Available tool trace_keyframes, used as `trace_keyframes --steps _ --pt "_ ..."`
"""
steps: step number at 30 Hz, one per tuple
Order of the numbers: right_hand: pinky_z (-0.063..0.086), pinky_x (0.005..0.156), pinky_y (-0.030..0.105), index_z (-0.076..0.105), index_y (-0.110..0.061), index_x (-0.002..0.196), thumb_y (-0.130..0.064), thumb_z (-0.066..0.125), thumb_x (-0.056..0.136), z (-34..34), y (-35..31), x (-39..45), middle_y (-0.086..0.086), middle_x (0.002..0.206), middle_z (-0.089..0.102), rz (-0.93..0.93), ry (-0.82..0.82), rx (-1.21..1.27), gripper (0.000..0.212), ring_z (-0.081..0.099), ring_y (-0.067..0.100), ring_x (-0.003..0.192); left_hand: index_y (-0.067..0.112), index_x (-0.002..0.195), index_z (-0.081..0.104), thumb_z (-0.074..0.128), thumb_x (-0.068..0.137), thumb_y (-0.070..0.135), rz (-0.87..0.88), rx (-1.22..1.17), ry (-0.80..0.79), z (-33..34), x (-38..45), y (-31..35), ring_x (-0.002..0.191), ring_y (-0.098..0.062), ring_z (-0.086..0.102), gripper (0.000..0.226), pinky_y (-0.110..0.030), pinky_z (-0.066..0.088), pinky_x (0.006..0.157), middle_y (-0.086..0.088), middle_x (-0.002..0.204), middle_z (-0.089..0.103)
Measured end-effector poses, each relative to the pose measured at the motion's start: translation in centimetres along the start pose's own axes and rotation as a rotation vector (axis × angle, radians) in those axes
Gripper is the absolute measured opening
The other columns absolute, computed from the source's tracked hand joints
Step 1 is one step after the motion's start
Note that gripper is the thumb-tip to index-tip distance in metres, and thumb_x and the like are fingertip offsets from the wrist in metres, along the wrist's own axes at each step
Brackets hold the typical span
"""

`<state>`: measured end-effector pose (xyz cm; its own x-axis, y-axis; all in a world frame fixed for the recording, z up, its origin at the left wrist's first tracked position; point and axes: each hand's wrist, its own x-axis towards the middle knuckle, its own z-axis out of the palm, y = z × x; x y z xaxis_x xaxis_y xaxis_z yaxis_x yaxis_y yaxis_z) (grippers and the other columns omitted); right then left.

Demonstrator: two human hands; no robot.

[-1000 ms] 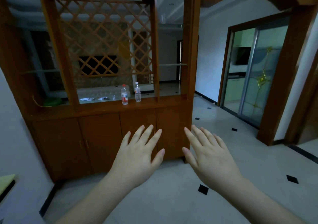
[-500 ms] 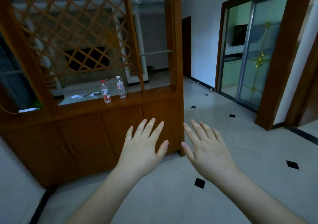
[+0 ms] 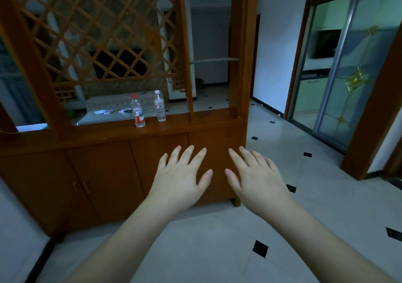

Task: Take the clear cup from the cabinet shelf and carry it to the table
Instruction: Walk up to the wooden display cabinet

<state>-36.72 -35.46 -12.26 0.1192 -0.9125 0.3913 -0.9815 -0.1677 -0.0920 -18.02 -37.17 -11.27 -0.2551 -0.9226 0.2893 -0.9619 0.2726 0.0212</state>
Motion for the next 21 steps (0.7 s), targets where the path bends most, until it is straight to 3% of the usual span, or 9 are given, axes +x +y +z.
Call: trace_keyframes --steps 10,21 --pt "0.024 0.111 0.042 0.025 -0.031 0.147 -0.057 0.02 0.094 5.8 -4.9 13.8 0.002 0.152 0.036 0.002 -0.013 -0.024 0.059 0.029 0.022 0.139 0.04 0.153 0.01 0.012 0.092 0.068 -0.003 -0.001 -0.006 2.6 10.9 -11.2 0.151 -0.024 0.005 0.067 -0.051 0.005 0.119 0.003 0.166 0.014" --pt "0.023 0.111 0.04 0.026 -0.032 0.146 -0.059 0.018 0.093 9.5 -1.1 24.4 0.0 0.152 0.037 0.029 -0.007 -0.038 0.06 0.03 0.021 0.139 0.04 0.153 0.014 0.014 0.092 0.067 0.007 -0.033 -0.012 6.1 23.0 -13.6 0.151 -0.023 0.01 0.067 -0.05 0.008 0.119 0.003 0.165 0.019"
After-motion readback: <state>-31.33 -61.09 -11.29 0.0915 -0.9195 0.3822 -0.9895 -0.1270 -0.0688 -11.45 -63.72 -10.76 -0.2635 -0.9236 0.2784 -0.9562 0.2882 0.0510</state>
